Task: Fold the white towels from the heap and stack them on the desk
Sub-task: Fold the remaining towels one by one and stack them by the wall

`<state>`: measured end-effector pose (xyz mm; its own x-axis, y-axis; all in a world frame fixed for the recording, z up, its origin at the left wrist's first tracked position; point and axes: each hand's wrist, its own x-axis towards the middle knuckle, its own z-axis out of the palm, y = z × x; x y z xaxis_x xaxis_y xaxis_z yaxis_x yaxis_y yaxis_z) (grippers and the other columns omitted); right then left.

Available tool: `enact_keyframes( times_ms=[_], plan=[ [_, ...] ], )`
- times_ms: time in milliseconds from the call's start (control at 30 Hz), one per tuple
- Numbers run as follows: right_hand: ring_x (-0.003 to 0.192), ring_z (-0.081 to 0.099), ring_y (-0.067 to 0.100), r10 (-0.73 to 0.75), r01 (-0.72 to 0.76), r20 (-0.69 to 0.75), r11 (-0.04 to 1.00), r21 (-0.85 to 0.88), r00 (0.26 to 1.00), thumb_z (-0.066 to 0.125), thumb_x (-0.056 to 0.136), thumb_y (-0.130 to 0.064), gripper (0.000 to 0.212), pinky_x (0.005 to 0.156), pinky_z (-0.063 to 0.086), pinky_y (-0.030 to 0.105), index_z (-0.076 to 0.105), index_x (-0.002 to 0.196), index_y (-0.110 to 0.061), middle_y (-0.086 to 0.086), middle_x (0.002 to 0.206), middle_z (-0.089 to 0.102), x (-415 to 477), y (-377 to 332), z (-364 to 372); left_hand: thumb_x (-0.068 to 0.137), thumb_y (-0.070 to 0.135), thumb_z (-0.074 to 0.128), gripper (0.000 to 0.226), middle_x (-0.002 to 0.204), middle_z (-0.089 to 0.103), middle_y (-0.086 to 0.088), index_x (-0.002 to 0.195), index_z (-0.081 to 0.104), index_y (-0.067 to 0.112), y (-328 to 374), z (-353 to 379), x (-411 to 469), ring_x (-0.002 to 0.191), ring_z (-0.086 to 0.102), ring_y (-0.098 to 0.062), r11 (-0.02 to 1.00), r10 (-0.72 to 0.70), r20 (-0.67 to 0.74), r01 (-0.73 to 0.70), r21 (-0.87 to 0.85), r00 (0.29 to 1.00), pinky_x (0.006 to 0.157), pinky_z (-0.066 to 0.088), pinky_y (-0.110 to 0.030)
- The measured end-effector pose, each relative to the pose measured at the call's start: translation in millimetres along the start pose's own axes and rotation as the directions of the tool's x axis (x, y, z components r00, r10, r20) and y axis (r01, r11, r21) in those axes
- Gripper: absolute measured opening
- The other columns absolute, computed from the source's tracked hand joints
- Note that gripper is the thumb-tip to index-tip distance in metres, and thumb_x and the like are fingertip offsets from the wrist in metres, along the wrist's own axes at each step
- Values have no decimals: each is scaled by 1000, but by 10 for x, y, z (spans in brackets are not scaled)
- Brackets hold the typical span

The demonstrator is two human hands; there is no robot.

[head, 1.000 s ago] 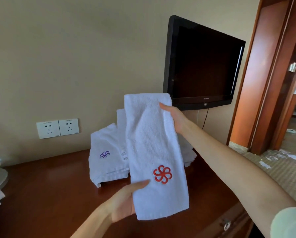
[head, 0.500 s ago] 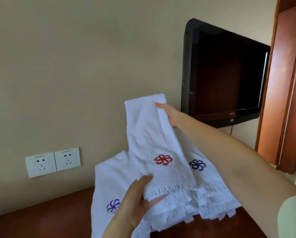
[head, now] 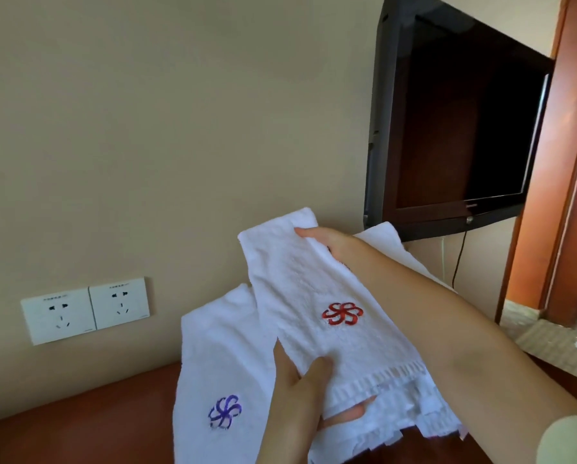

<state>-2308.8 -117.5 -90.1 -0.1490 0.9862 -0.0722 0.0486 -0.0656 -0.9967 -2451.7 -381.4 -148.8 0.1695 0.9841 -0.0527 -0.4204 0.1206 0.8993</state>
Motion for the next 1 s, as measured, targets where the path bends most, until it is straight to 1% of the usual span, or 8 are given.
enact_keyframes(
  times_ms=[67,133,267,467,700,833,933,1000],
  plan=[
    [64,62,8,-39,23,-127,991,-128,991,66,85,-20,21,74,45,31,59,68,-9,-3,67,65,36,-8,89,93,4,51,65,136,51,1,141,31,42,2,-34,3,87,70,-41,1000,4,17,-3,-3,1000,52,58,-37],
    [93,62,18,-32,-25,-276,979,-201,960,64,90,-32,27,84,44,29,62,101,-8,3,104,65,26,-16,169,94,8,53,77,144,43,1,145,15,52,15,-91,21,76,71,-43,1000,-24,14,24,-10,1000,51,57,-36],
    [100,60,21,-170,-72,-489,896,-438,856,69,84,-41,53,77,43,28,56,122,-6,5,112,63,-77,-10,207,94,14,57,68,136,50,-5,141,26,53,29,-144,48,73,71,-40,998,-34,31,33,51,999,49,56,-36],
    [105,61,23,-148,-104,-451,867,-487,880,68,83,-47,58,80,45,28,57,123,-8,5,114,64,-223,40,98,94,21,59,56,123,62,-6,137,35,47,61,-208,-28,72,71,-42,993,-49,29,46,113,998,50,57,-34],
    [95,59,22,-165,-14,-382,905,-425,909,64,90,-28,32,83,45,28,64,114,-6,0,96,60,-984,190,96,96,26,57,45,121,65,-7,133,37,41,-95,-93,-348,75,73,-33,991,66,1,-66,114,998,57,58,-30],
    [85,62,22,-189,25,-398,924,-382,898,65,87,-16,10,83,51,33,70,87,-8,5,82,66,-1570,358,108,97,20,56,48,107,70,-10,133,29,37,-186,-62,-582,76,73,-26,992,58,-41,-53,116,997,57,57,-27],
    [92,63,31,-212,32,-449,926,-376,868,63,88,-13,24,78,45,29,68,96,9,25,98,67,-1987,465,148,96,11,54,58,91,75,-5,145,26,28,-242,-201,-820,78,73,-23,977,-7,-27,12,211,1000,62,56,-27],
    [108,59,38,-226,36,-499,932,-361,836,62,90,-10,25,91,48,37,67,105,10,27,114,63,-2300,530,200,95,12,55,59,94,75,-1,145,28,28,-294,-389,-1045,83,73,-21,943,-56,-29,62,328,998,70,58,-29]
  ],
)
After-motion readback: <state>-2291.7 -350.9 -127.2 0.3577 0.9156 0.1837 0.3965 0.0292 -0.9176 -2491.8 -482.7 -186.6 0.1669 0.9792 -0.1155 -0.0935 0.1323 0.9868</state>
